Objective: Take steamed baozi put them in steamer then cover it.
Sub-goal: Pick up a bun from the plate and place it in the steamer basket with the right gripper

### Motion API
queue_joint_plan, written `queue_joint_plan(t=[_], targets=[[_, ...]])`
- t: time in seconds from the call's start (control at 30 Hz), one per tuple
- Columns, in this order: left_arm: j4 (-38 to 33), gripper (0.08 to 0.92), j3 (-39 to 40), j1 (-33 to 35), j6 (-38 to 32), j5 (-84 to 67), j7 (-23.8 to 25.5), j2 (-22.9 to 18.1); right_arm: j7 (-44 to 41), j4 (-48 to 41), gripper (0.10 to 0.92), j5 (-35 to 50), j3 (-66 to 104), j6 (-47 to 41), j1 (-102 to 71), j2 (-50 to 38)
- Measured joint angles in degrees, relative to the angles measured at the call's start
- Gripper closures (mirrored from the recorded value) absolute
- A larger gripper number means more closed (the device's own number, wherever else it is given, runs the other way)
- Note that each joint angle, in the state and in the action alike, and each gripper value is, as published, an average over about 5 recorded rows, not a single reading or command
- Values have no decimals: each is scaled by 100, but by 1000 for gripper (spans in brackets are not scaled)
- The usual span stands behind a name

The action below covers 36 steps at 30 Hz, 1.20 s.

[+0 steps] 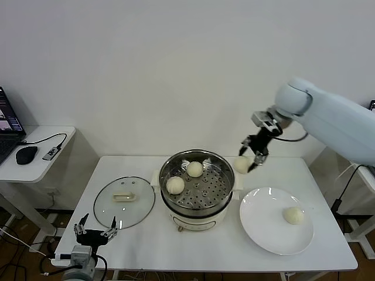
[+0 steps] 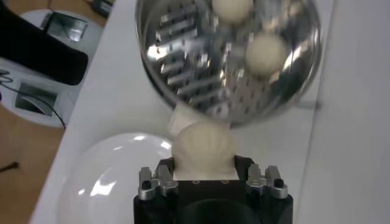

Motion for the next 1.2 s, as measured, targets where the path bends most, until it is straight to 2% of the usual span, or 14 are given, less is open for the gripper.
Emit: queue_joint_plan(t=[0.27, 0.53, 0.87, 1.2], targets=[[-11, 177, 2, 11, -5, 46, -6, -51, 45, -19, 406, -187, -250, 1426, 170, 589], [-20, 177, 1, 29, -5, 67, -11, -79, 248, 599, 406, -1019, -347, 2392, 114, 853], [-44, 177, 5, 100, -17, 77, -31, -105, 581, 1392, 406, -2336, -281, 3066, -256, 1146], [-56, 177, 17, 121, -23, 85, -34, -105, 787, 1512, 406, -3191, -208, 3305, -656, 1413]])
